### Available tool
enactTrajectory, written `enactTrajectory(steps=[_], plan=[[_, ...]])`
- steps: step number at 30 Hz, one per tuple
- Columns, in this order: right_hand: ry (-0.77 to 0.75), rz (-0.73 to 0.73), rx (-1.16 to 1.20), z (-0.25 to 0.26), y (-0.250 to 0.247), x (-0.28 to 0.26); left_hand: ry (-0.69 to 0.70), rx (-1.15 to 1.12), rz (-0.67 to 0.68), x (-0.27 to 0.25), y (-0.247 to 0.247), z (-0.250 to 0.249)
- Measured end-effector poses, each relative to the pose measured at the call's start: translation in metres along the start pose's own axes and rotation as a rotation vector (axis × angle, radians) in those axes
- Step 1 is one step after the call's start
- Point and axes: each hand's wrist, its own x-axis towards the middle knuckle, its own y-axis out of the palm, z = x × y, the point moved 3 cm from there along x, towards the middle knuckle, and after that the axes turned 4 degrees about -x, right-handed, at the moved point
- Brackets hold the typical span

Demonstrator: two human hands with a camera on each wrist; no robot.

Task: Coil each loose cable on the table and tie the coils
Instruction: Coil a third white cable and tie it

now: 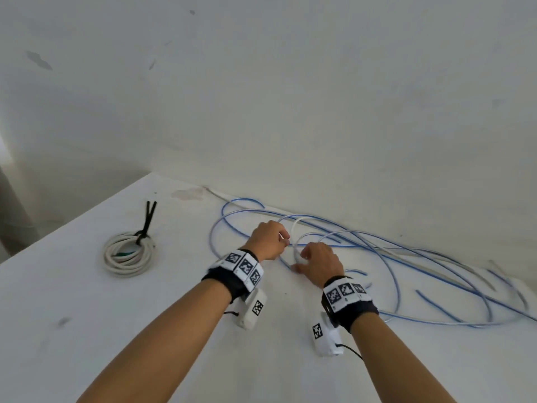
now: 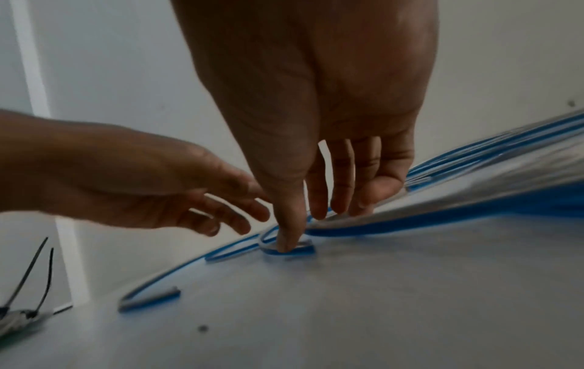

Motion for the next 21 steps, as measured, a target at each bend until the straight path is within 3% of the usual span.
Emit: enactTrajectory(steps=[5, 11, 14, 16, 19, 21], plan=[[-0.059, -0.047, -0.004, -0.023, 0.001, 0.01, -0.148, 0.184, -0.029, 0.036, 0.043, -0.008], [-0.058, -0.124, 0.2, -0.036, -0.001, 0.017, -0.232, 0.331, -0.073, 0.048, 0.05, -0.016], [-0.022, -0.114, 0.232, -0.038, -0.003, 0.014, -0.214, 0.163, -0.13, 0.049, 0.047, -0.013], [-0.011, -0.099, 0.182, -0.041, -0.003, 0.012, -0.139, -0.08, -0.203, 0.046, 0.04, -0.017], [0.001, -0.091, 0.127, -0.044, -0.001, 0.013, 0.017, -0.488, -0.247, 0.038, 0.018, -0.035], [0.002, -0.133, 0.13, -0.044, -0.002, 0.014, 0.172, -0.512, -0.227, 0.031, 0.001, -0.047]])
